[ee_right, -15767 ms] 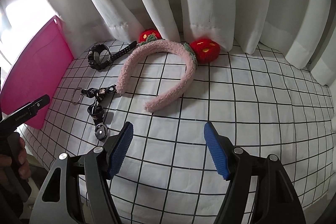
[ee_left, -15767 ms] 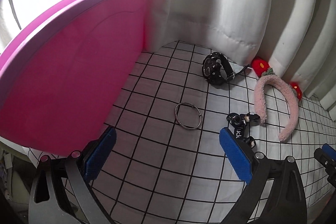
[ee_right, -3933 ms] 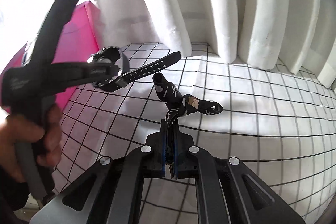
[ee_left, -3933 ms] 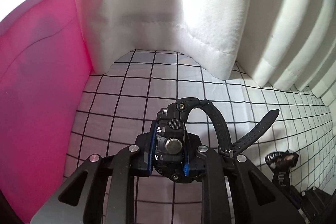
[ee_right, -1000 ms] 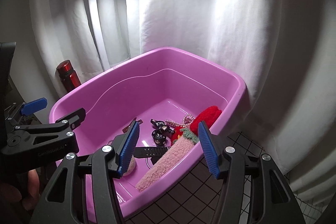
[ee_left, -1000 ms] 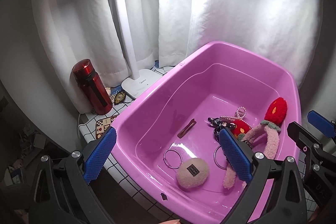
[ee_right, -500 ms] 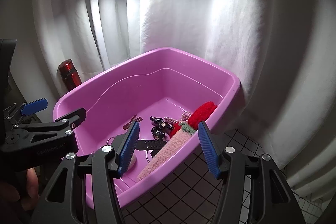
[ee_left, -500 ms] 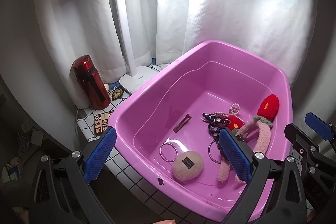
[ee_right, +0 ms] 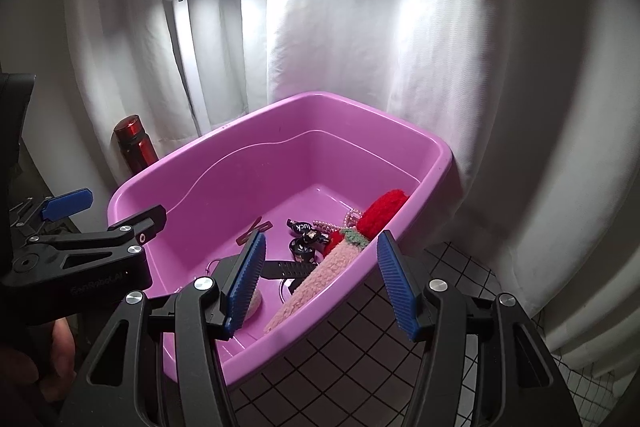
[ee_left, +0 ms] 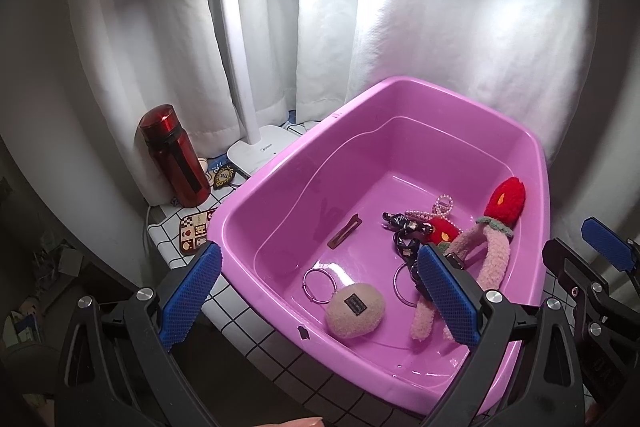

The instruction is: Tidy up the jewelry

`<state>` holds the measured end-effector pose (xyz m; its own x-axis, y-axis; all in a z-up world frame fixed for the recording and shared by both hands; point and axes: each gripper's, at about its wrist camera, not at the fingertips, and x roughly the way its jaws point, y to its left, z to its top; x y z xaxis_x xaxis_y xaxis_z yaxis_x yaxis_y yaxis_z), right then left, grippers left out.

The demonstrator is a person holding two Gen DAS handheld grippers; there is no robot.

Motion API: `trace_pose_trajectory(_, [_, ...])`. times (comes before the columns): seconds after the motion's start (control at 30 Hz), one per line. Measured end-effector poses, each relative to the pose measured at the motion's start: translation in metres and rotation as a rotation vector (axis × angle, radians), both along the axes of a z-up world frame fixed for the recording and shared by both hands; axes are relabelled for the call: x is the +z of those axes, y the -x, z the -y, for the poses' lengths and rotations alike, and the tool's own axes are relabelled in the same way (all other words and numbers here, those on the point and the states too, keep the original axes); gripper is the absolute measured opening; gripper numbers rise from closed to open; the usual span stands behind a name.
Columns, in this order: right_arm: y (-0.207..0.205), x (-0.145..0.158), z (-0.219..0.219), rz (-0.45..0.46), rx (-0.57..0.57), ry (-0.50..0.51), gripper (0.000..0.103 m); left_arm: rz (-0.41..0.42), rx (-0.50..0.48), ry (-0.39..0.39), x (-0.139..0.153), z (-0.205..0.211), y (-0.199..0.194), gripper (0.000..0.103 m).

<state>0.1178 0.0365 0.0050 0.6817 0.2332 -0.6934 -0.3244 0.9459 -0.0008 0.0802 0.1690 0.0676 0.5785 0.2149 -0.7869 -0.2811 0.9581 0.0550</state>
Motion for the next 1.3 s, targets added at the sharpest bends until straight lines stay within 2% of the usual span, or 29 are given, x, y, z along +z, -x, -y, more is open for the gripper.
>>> trace_pose_trajectory(1.3, [0.0030,0.0015,0.0027,-0.001,0.006,-0.001,0.056,-0.014,-0.001,0.011,-0.0003,0.0040,0.0021,0.096])
